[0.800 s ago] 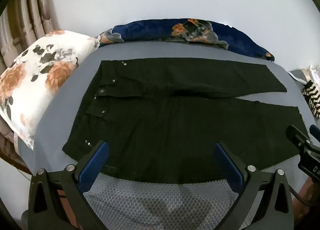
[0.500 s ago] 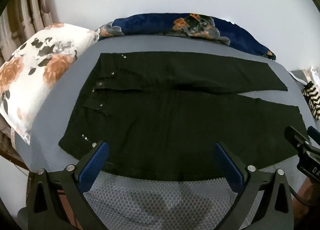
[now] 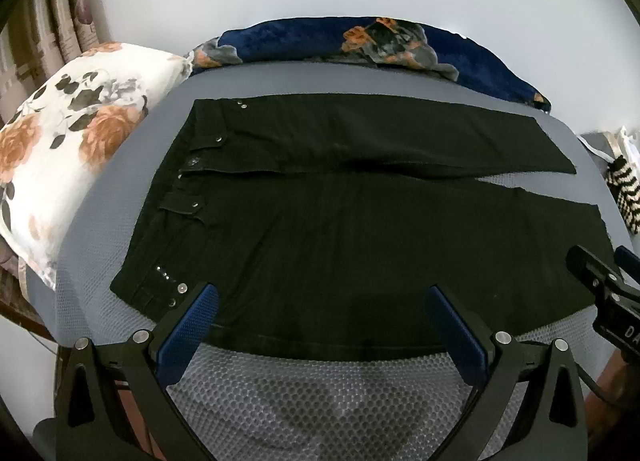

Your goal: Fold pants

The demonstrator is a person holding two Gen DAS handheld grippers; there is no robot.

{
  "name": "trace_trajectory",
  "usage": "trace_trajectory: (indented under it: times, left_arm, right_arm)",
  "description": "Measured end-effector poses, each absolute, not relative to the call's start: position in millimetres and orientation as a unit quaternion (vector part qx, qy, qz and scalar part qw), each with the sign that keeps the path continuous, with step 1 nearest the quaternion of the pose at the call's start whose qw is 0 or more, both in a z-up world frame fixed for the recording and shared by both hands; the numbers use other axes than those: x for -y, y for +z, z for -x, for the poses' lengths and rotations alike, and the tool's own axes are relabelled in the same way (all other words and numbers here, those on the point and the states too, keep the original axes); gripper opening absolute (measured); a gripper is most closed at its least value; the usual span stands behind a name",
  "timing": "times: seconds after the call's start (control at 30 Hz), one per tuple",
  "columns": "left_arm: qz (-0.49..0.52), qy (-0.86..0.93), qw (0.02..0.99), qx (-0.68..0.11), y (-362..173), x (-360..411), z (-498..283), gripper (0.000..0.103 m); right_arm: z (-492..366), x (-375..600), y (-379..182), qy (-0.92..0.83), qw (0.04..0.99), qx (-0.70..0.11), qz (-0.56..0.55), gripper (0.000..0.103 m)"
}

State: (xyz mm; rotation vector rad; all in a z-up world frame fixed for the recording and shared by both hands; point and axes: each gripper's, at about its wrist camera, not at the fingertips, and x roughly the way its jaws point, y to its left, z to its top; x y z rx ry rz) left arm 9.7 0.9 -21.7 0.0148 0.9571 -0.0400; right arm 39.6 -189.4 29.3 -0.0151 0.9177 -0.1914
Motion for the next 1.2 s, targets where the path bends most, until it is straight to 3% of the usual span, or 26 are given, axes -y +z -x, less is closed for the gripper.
trace_trajectory:
  times: [1.2]
  left_arm:
    - [-0.012, -0.021, 0.891, -0.453, -24.7, -0.5, -12.1, 0.103]
  right_arm:
    - [-39.7, 197.7, 33.1, -0.103, 0.904, -0.414, -0.002, 0.103]
